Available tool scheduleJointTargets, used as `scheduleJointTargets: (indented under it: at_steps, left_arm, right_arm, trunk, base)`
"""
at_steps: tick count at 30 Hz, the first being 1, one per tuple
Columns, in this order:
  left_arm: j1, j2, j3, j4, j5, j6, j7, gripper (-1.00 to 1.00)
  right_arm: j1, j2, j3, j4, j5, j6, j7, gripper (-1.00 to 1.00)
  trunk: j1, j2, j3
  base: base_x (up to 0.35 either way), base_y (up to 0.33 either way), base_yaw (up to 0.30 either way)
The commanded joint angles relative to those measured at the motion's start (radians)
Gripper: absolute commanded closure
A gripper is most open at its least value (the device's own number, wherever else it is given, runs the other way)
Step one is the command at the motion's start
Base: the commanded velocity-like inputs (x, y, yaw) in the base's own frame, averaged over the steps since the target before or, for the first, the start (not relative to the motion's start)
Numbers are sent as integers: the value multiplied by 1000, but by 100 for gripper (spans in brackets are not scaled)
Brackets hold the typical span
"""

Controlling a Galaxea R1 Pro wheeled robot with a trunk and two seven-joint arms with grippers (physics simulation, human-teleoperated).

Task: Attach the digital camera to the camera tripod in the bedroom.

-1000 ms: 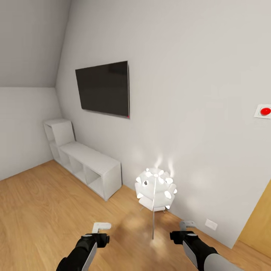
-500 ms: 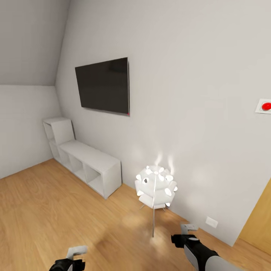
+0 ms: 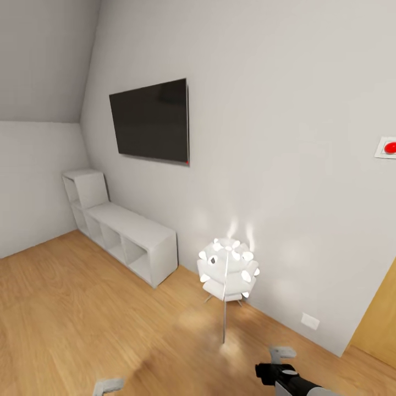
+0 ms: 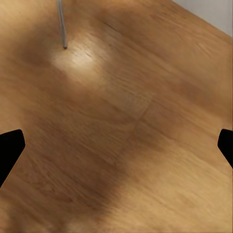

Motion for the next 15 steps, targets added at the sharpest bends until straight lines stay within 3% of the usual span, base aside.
scheduleJointTargets:
  at_steps: [1, 6, 15]
  left_arm:
    - [0, 0, 5, 10, -1, 3, 1, -100]
    - [0, 1, 7, 29, -1, 1, 2, -100]
    - [0, 12, 8, 59, -1, -6, 1, -100]
  right_arm:
    - [6, -1, 0, 5, -2, -14, 1, -100]
    - [50, -2, 0, 7, -5, -37, 4, -100]
    - [70, -2, -3, 9, -23, -39, 6, -100]
  trunk:
    - [4, -8, -4]
    - [23, -43, -20]
    - [57, -106, -48]
  base:
    - [0, 0, 0]
    - [0, 0, 0]
    - [0, 0, 0]
